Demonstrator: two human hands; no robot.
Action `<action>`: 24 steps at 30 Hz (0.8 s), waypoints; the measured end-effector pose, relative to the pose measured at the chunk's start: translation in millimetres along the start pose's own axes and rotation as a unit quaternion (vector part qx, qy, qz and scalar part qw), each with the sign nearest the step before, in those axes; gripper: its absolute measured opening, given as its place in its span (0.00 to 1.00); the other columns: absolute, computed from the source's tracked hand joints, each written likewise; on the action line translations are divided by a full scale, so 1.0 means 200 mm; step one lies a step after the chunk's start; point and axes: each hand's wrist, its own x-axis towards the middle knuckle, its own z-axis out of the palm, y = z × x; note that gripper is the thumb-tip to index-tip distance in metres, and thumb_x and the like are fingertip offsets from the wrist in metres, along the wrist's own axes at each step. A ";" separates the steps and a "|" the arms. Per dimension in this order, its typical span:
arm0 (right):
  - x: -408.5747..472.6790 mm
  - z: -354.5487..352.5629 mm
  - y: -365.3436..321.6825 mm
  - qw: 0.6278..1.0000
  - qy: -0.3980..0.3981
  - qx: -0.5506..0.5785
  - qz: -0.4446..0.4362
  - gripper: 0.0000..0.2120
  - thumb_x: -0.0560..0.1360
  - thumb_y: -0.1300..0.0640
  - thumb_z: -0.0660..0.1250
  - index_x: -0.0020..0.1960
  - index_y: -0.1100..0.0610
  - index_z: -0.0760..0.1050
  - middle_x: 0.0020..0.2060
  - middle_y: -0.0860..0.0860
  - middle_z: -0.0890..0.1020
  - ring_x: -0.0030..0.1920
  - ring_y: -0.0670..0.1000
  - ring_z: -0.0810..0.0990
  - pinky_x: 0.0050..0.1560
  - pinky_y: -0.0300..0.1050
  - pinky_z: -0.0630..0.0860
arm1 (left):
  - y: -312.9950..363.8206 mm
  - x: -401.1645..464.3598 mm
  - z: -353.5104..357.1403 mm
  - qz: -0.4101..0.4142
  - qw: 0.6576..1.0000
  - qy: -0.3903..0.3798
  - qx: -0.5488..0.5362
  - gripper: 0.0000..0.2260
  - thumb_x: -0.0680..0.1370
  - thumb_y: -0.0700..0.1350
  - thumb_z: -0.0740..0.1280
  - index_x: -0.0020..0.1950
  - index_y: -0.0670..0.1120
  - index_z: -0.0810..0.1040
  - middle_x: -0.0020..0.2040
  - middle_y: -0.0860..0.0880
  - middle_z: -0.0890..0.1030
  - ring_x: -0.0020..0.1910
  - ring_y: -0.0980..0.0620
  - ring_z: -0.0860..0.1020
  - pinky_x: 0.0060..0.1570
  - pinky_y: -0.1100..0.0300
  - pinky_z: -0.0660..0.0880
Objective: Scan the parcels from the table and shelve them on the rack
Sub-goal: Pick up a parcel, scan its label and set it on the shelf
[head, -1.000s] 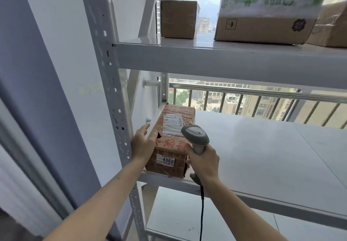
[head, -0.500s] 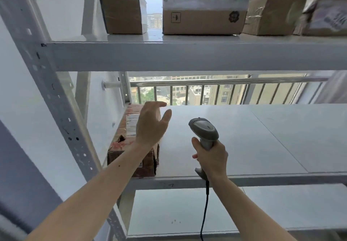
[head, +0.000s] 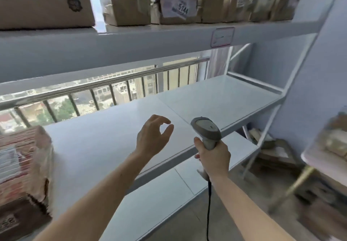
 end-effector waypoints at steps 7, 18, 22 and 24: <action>0.22 -0.67 0.21 0.989 0.140 -0.016 0.048 0.08 0.75 0.53 0.74 0.46 0.56 0.78 0.34 0.50 0.84 0.25 0.42 0.82 0.32 0.37 0.78 | 0.48 0.08 0.69 0.041 0.992 -0.107 -0.052 0.07 0.78 0.53 0.69 0.53 0.53 0.82 0.57 0.55 0.79 0.52 0.52 0.79 0.49 0.54 0.77; 0.51 -1.79 0.54 0.959 0.266 -0.032 0.093 0.07 0.74 0.55 0.75 0.44 0.58 0.80 0.33 0.52 0.84 0.26 0.48 0.83 0.31 0.44 0.80 | 1.42 0.10 1.73 0.134 0.960 -0.222 -0.103 0.07 0.79 0.53 0.68 0.52 0.53 0.83 0.52 0.56 0.78 0.52 0.53 0.79 0.49 0.56 0.75; 0.57 -2.13 0.66 0.941 0.318 -0.035 0.111 0.08 0.74 0.56 0.75 0.45 0.59 0.80 0.34 0.54 0.84 0.27 0.49 0.83 0.26 0.36 0.75 | 1.67 0.05 2.03 0.152 0.941 -0.278 -0.114 0.07 0.78 0.50 0.68 0.53 0.52 0.83 0.52 0.56 0.78 0.52 0.53 0.79 0.51 0.55 0.76; 0.60 -2.26 0.73 0.931 0.339 -0.036 0.129 0.08 0.74 0.56 0.75 0.45 0.60 0.79 0.34 0.54 0.84 0.29 0.49 0.84 0.25 0.34 0.73 | 1.75 0.03 2.17 0.168 0.931 -0.306 -0.109 0.07 0.78 0.51 0.68 0.53 0.53 0.83 0.53 0.55 0.79 0.52 0.53 0.80 0.52 0.52 0.78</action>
